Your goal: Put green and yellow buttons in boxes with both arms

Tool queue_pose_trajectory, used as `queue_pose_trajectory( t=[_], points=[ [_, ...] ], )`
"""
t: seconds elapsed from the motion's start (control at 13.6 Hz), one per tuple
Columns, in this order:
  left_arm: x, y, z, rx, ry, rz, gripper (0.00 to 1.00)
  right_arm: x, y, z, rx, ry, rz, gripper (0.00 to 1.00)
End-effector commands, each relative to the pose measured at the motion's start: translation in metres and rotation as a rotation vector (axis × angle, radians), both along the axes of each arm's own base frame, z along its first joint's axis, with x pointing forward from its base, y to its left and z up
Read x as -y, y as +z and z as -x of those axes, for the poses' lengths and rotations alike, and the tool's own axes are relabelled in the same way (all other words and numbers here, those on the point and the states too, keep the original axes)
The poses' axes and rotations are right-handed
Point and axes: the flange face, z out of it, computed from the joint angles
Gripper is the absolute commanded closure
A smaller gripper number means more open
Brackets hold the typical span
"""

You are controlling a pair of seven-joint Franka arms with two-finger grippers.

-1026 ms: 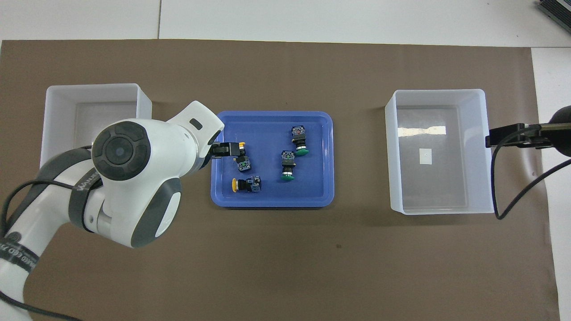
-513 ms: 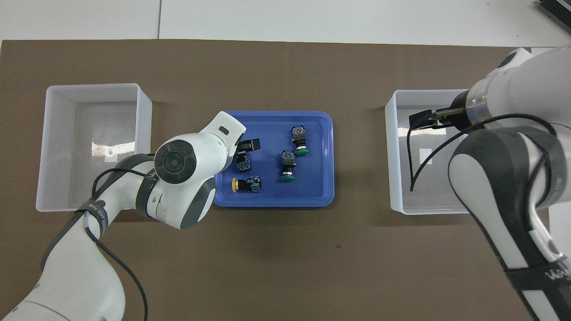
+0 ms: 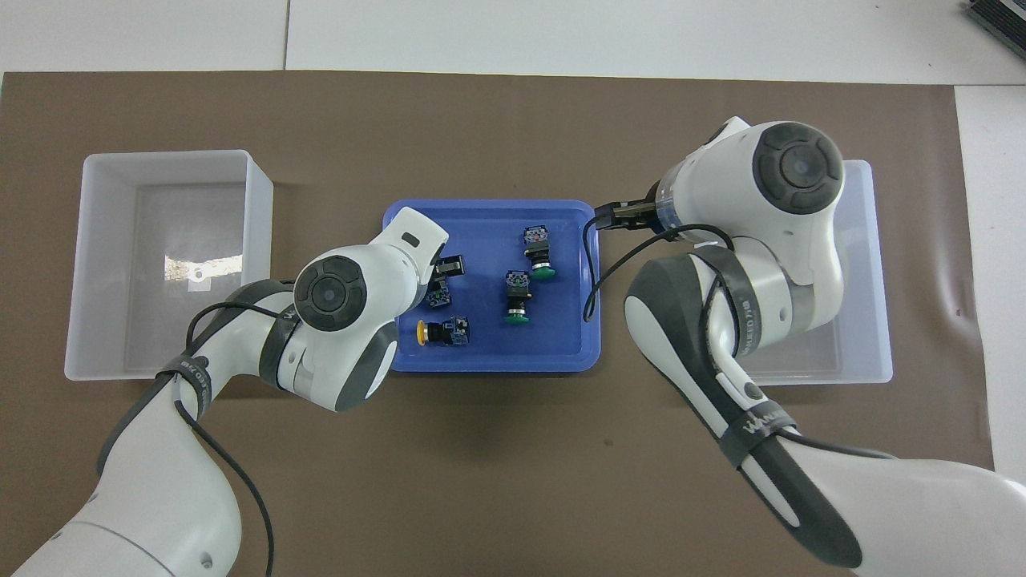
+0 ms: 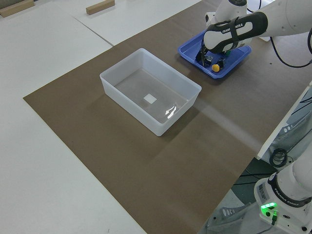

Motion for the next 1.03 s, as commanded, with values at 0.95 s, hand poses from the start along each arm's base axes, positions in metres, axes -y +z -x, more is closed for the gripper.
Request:
queue_pose_trajectory(
  t=[0.95],
  points=[
    [-0.225, 0.136, -0.103, -0.122, -0.062, -0.132, 1.00, -0.104, -0.107, 0.015, 0.060, 0.018, -0.079, 0.27]
  ],
)
